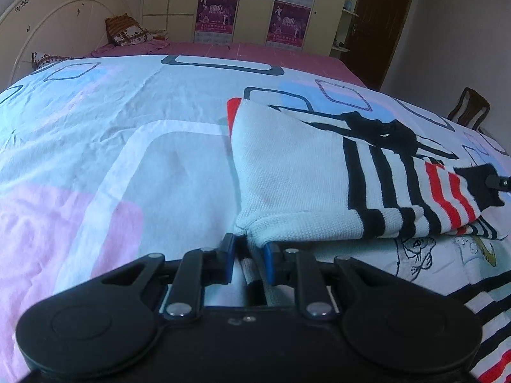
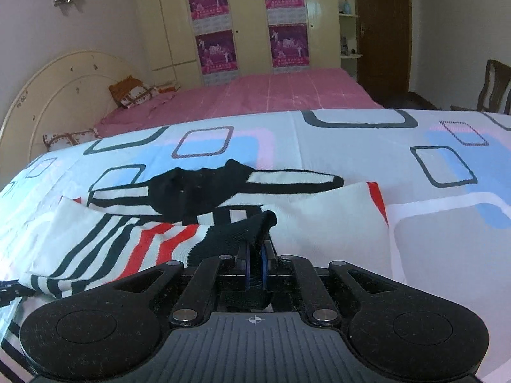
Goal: Fold small clothes
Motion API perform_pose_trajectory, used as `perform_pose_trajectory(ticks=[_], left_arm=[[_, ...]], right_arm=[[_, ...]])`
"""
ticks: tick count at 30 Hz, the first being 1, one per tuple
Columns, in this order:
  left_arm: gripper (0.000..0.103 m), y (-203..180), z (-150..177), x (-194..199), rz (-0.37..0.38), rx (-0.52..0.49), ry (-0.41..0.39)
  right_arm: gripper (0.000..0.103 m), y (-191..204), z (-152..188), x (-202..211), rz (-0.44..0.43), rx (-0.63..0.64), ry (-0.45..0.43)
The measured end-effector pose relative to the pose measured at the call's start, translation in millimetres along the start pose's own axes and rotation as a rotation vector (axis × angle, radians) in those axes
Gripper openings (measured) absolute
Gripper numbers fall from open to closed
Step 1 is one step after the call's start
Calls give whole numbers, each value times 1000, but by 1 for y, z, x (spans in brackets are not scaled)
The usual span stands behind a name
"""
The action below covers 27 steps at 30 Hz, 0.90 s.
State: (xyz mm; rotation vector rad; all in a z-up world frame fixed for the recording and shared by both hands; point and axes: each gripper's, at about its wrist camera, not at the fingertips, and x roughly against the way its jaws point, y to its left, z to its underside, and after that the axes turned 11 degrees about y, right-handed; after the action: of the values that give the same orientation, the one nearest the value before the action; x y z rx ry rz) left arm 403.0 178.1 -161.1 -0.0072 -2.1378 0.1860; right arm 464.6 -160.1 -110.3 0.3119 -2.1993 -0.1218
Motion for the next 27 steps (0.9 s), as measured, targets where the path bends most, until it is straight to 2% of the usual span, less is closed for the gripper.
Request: perform_pose_trajectory(ticks=[2, 4, 5, 6, 7, 8, 9, 10, 11, 12, 14, 15, 17, 19, 23, 27], left_arm=[[19, -2, 0, 0, -6, -9, 4], [23, -3, -1, 1, -12, -39, 19], [27, -5, -2, 4, -23, -71, 38], [39, -8, -2, 12, -54, -96, 50], [50, -10, 1, 24, -96, -112, 26], [54, -13, 5, 39, -110, -117, -32], [57, -16, 7, 51, -94, -105, -83], [57, -20, 6, 58, -65, -87, -110], [57, -26, 4, 57, -33, -81, -116], [57, -34, 0, 52, -9, -86, -117], [57, -50, -7, 34, 12, -106, -104], [64, -54, -10, 20, 16, -109, -72], [66, -53, -9, -6, 5, -111, 16], [66, -59, -10, -2, -10, -165, 25], [67, -53, -33, 0, 70, -128, -16], [67, -49, -80, -36, 92, -102, 4]], right_arm=[[6, -1, 2, -11, 16, -4, 44], [6, -3, 7, -28, 43, -9, 160], [18, -2, 9, -29, 61, -4, 187], [50, 0, 9, -22, 109, 2, 169], [61, 1, 9, -10, 159, 11, 132], [62, 1, 10, 4, 157, 21, 78], [56, 1, 9, 16, 128, 17, 45], [44, 2, 9, 22, 97, 15, 32], [21, 7, 9, 22, 63, 26, 39], [16, 12, 9, 19, 52, 38, 50], [16, 21, 11, 5, 15, 48, 82], [17, 25, 13, -4, 8, 52, 105], [16, 26, 19, -26, 54, 41, 180], [17, 22, 16, -27, 26, 39, 190], [17, 18, -4, -13, 2, 45, 108], [17, 18, -32, -48, -2, 53, 124]])
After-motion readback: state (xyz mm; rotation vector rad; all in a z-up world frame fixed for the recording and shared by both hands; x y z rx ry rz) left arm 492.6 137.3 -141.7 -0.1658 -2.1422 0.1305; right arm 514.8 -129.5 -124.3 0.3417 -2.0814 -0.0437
